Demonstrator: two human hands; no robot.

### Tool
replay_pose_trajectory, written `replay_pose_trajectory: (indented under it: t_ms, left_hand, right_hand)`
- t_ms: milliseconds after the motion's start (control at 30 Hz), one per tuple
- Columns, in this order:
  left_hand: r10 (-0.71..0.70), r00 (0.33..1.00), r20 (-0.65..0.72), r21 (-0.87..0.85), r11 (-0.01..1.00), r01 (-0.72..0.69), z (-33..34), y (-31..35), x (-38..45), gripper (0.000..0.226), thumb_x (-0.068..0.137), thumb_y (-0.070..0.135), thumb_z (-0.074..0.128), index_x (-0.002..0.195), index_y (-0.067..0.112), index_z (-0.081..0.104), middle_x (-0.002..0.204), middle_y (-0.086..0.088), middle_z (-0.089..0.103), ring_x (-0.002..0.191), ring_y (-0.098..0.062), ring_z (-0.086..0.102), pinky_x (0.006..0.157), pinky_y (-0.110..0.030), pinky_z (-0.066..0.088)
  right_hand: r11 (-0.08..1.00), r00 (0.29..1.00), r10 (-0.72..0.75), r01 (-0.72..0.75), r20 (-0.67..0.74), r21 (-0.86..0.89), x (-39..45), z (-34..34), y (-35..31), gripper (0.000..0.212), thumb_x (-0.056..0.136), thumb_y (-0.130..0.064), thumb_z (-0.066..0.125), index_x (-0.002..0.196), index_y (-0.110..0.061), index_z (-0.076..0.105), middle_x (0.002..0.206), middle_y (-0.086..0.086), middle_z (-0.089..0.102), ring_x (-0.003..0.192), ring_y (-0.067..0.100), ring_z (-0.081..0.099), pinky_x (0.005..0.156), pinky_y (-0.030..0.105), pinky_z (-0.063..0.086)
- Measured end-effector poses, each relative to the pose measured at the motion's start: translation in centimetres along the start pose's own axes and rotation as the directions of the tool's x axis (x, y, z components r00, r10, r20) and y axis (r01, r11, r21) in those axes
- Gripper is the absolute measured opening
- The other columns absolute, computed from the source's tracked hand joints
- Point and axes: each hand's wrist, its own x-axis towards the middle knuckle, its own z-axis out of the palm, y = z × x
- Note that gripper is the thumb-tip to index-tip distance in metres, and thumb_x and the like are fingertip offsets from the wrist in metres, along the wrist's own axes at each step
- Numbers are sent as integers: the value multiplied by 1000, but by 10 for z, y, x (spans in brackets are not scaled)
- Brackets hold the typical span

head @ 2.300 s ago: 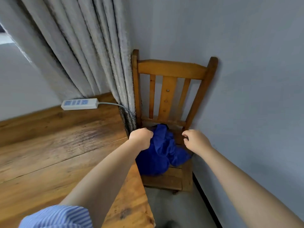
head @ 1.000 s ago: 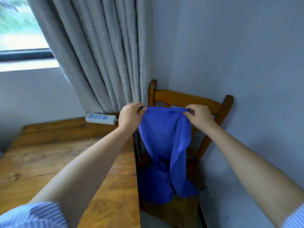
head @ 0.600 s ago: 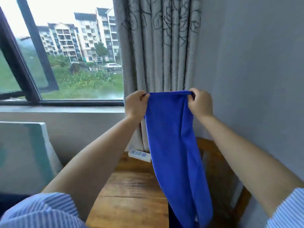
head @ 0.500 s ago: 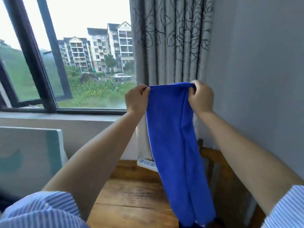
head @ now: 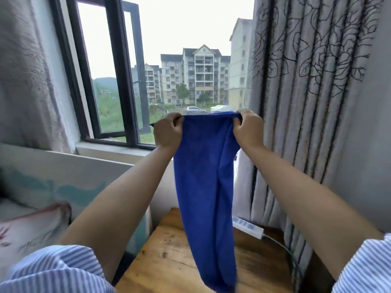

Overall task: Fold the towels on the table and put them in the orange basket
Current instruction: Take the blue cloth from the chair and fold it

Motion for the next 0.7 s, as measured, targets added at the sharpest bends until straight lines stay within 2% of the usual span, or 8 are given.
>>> replay_pose_trajectory:
  t_ms: [100,200,400,467,600,633,700]
  left_hand:
    - [40,995,93,81,996,-47,-17,-33,-4,21,90,11,54,98,-1,69,94,-20,70,88,-31,63,63,-16,30]
    - [0,979,203,150,988,-31,-26,-62,-6,22,90,13,53,99,1,69,96,-18,71,91,-31,63,63,-12,28]
    - [-153,925,347,257,964,63,-21,-102,-6,24,89,17,54,103,4,69,101,-16,70,98,-30,62,77,-27,43]
    - [-201,899,388,297,951,84,-12,-117,-6,23,89,17,53,100,4,69,102,-16,69,100,-31,60,80,-30,44]
    - [-318,821,474,393,911,126,18,-143,6,23,92,16,48,101,1,64,110,-17,65,106,-32,55,82,-32,41]
    - [-343,815,468,393,906,156,25,-146,11,23,92,15,46,102,0,61,111,-18,63,107,-32,54,82,-32,41]
    - [-361,837,411,347,911,222,37,-148,25,23,94,13,43,102,-2,58,110,-21,62,104,-33,54,80,-33,40]
  right_hand:
    - [998,993,13,-6,116,-64,-15,25,-6,23,88,-2,42,97,7,61,95,23,64,89,34,56,70,30,37]
    - [992,969,42,-11,245,-125,-31,46,-7,23,88,-2,43,94,7,62,92,24,64,85,35,57,64,30,37]
    - [968,885,151,-43,440,-246,-48,80,-4,22,87,-5,46,99,3,62,98,21,65,93,35,58,69,32,41]
    - [959,855,202,-74,478,-272,-50,91,0,22,85,-4,45,96,2,63,98,20,65,92,34,60,68,30,43]
    - [944,767,313,-187,560,-270,-41,127,13,17,83,1,42,83,-1,59,97,24,66,88,36,64,76,35,52]
    - [940,760,331,-215,560,-264,-37,136,15,16,82,3,41,78,-3,56,97,25,66,88,36,64,75,35,52]
    - [936,795,349,-267,497,-230,-23,152,17,20,80,6,39,81,0,58,97,27,65,90,36,63,74,34,50]
